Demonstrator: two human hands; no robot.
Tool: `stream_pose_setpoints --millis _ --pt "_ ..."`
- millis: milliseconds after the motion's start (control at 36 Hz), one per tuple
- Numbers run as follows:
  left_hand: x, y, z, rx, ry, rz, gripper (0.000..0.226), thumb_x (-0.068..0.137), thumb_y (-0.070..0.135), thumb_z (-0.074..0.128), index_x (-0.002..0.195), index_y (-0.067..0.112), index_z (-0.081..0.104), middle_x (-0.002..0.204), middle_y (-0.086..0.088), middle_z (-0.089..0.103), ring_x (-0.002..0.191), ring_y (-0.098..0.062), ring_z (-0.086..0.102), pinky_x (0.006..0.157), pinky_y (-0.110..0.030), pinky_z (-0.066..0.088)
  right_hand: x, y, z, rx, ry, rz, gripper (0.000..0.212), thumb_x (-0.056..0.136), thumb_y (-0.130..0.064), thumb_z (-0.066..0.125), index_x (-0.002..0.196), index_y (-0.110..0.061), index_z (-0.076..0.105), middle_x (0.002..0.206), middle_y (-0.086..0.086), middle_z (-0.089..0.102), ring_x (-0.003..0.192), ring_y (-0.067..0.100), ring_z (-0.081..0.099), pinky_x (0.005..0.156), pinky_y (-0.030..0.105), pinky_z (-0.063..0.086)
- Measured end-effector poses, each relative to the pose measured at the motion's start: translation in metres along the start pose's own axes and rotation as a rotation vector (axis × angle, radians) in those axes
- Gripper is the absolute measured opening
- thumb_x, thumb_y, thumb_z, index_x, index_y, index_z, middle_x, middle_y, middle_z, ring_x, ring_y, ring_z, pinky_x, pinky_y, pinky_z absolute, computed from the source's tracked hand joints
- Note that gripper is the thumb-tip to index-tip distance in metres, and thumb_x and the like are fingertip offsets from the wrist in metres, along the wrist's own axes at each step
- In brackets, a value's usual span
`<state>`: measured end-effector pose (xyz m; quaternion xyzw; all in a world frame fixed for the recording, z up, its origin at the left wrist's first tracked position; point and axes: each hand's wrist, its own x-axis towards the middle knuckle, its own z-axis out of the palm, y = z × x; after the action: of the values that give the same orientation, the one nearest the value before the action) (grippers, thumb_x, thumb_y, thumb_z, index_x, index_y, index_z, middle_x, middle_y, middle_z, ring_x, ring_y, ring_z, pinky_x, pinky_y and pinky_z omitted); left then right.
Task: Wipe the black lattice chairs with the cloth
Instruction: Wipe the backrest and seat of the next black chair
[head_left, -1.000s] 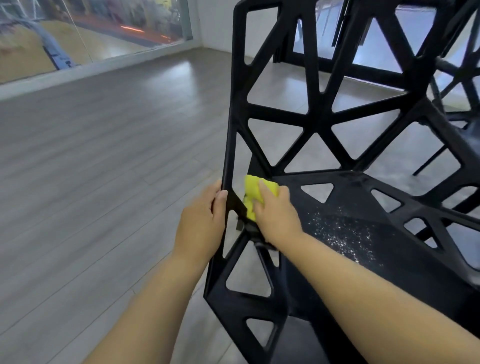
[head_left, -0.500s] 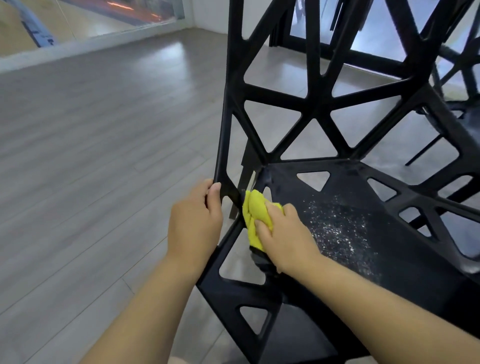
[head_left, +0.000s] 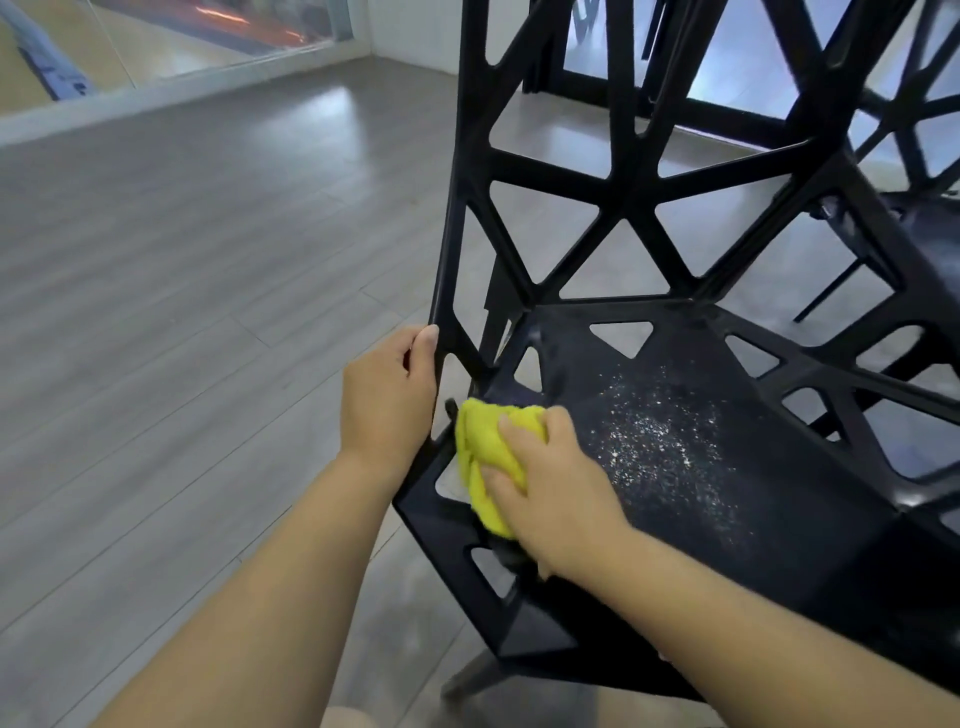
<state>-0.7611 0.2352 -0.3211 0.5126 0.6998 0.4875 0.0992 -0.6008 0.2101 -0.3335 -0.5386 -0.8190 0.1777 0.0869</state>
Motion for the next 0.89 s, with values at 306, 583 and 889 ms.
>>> stream_pose_setpoints --millis 306,583,889 --pt "-0.051 -0.010 -0.025 0.026 -0.060 -0.074 0.044 0.096 0.029 0.047 0.057 0.010 0.037 0.052 0.001 0.032 0.049 -0.010 0.030 0.046 -0.018 0.026 0.049 0.001 0.007 0.351 0.267 0.192 0.046 0.098 -0.035 0.042 0.141 -0.023 0.035 0.127 0.010 0.029 0.096 0.036 0.053 0.084 0.035 0.041" --pt "-0.071 -0.018 -0.039 -0.028 -0.079 -0.107 0.040 0.095 0.029 0.047 0.072 -0.003 0.055 0.066 -0.023 0.052 0.065 -0.034 0.050 0.054 -0.030 0.032 0.066 -0.032 0.002 0.454 0.360 -0.028 0.048 0.096 -0.033 0.046 0.143 -0.028 0.036 0.126 0.006 0.025 0.104 0.027 0.046 0.092 0.035 0.042" --pt "-0.070 -0.021 -0.040 -0.081 -0.070 -0.176 0.044 0.095 0.032 0.046 0.075 -0.006 0.053 0.066 -0.023 0.050 0.062 -0.029 0.042 0.056 -0.040 0.035 0.007 -0.011 0.002 0.226 0.170 -0.499 0.049 0.085 -0.040 0.047 0.126 -0.017 0.060 0.115 0.018 0.047 0.081 0.035 0.057 0.069 0.041 0.053"
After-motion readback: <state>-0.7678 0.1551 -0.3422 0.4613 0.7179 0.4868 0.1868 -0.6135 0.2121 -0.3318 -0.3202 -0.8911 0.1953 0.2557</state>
